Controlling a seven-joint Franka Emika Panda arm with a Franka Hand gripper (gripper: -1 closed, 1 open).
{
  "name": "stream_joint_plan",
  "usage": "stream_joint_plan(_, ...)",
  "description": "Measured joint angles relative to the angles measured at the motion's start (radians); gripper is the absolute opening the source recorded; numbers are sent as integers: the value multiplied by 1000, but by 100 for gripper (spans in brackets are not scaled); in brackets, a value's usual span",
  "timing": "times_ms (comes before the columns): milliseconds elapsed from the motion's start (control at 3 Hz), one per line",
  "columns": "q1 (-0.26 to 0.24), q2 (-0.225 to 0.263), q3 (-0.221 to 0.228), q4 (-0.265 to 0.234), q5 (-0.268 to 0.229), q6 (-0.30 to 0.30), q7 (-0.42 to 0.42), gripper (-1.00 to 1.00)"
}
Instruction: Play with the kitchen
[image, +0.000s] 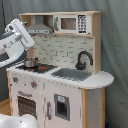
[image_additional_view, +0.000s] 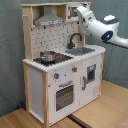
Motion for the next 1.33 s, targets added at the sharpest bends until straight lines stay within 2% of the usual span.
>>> stream_joint_plan(333, 44, -62, 57, -31, 2, 0, 17, 100)
stream_joint_plan(667, 111, -62, 90, -60, 43, -35, 53, 100)
stream_joint_plan(1000, 172, -61, 113, -98, 99, -86, 52, 100)
stream_joint_plan(1333, 237, -55, 153, -123, 174, -149, 50, 100)
